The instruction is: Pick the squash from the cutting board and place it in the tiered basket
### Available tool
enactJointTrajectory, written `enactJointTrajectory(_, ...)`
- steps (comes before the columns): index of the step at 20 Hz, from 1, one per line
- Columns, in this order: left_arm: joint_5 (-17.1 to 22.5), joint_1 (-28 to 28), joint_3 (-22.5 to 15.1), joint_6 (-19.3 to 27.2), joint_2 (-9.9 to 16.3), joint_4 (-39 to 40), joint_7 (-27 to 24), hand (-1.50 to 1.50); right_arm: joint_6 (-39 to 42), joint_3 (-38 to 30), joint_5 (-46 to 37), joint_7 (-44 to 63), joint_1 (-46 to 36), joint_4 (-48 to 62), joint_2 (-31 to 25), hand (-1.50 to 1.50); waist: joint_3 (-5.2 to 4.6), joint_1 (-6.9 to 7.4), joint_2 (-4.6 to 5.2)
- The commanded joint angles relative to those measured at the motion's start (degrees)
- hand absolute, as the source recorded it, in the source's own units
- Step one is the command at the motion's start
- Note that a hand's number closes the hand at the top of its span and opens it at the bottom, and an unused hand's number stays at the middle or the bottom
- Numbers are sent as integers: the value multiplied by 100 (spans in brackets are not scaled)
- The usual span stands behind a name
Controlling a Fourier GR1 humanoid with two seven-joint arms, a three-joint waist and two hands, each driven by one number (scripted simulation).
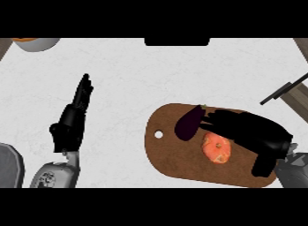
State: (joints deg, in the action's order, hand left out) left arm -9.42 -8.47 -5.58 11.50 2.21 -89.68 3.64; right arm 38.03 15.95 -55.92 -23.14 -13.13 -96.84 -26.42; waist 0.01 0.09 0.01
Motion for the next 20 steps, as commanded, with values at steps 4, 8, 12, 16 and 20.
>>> enactJointTrajectory(4, -167, 272, -140, 30, -166, 104, -311, 0, 132, 70, -293, -140, 34, 108, 256, -150, -1, -6, -2)
enactJointTrajectory(8, -165, 268, -114, 16, -179, -83, -74, 0, -361, -4, -426, -474, 44, 761, 400, -150, 0, 4, 0)
enactJointTrajectory(12, -129, 62, -14, -24, -176, 29, -54, 0, -616, 168, -529, -641, 356, 757, 481, -150, 0, -7, -1)
enactJointTrajectory(16, -133, -35, 71, -35, -148, -59, 76, 0, -843, 35, -564, -582, 368, 940, 753, -150, 0, -1, -2)
enactJointTrajectory(20, 22, -19, 165, -258, 31, -408, 378, 0, -1153, -17, -623, -526, 527, 519, 859, 150, 0, -12, -9)
